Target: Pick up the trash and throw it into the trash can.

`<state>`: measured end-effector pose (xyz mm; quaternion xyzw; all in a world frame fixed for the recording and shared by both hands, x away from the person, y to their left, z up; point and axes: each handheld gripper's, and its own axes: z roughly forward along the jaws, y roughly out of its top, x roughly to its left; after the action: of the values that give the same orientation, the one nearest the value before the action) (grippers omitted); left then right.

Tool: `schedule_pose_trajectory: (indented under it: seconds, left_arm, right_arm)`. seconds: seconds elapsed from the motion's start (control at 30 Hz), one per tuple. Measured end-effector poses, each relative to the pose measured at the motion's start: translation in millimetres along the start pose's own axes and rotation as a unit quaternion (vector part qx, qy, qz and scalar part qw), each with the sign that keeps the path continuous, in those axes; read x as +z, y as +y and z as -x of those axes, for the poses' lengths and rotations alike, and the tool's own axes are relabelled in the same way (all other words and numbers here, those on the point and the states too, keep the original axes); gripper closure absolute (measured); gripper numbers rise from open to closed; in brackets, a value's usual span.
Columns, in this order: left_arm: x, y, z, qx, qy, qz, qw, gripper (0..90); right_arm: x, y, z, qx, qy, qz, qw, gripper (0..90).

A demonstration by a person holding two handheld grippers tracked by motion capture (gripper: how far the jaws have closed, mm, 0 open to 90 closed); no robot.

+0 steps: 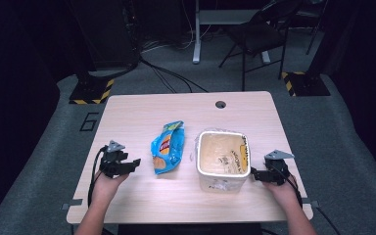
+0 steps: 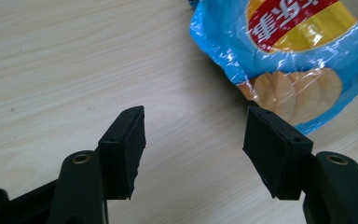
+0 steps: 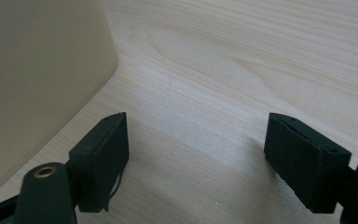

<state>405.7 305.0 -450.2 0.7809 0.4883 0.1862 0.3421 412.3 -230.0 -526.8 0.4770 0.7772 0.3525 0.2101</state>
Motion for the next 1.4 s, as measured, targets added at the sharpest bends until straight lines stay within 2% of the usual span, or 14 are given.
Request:
schedule_pose_trajectory:
  seconds: [0.07,0.23,0.3,0.6,0.7,0.73,0.77,0.87,1.13,1.2,1.4]
  left_arm:
    - [-0.4,6.4,3.1,0.009,-0.003,-0.001,1.0,38.5]
    - [0.7,18.5,10.9,0.01,-0.015,0.003,0.9998,38.3]
    - [1.5,22.2,13.4,0.017,-0.017,0.001,0.9997,38.6]
    - [1.8,46.9,23.4,0.034,-0.007,0.012,0.9993,35.7]
    - [4.1,54.6,26.0,0.043,-0.009,0.007,0.999,36.1]
    - [5.1,56.8,26.8,0.046,-0.011,0.005,0.9989,40.0]
    - [6.5,58.8,27.8,0.047,-0.011,0.001,0.9988,40.0]
    - [10.2,64.2,28.8,0.043,-0.011,-0.001,0.999,45.2]
    - [18.7,76.8,28.7,0.029,-0.014,0.004,0.9995,50.4]
    - [21.5,80.8,27.0,0.019,-0.016,0.009,0.9996,50.8]
    - [26.6,86.3,25.9,0.016,-0.016,0.013,0.9997,51.3]
  right_arm:
    - [0.0,0.0,0.2,-0.001,0.0,0.0,1.0,21.2]
    - [0.0,0.0,0.0,0.0,0.0,0.0,1.0,21.1]
    - [0.0,0.0,0.0,0.0,0.0,0.0,1.0,21.2]
    - [0.0,0.0,0.1,-0.001,0.0,0.0,1.0,21.1]
    - [0.1,0.0,0.2,-0.001,0.0,0.0,1.0,21.1]
    - [0.1,0.0,0.2,-0.001,0.0,0.0,1.0,21.1]
    - [0.1,0.0,0.2,-0.001,0.0,0.0,1.0,21.1]
    - [0.0,0.0,0.1,0.0,0.0,0.0,1.0,21.1]
    - [0.2,0.3,0.1,-0.001,-0.001,0.0,1.0,20.9]
    - [0.2,0.3,0.1,-0.001,-0.001,0.0,1.0,20.9]
    - [0.2,0.3,0.1,-0.001,-0.001,0.0,1.0,20.9]
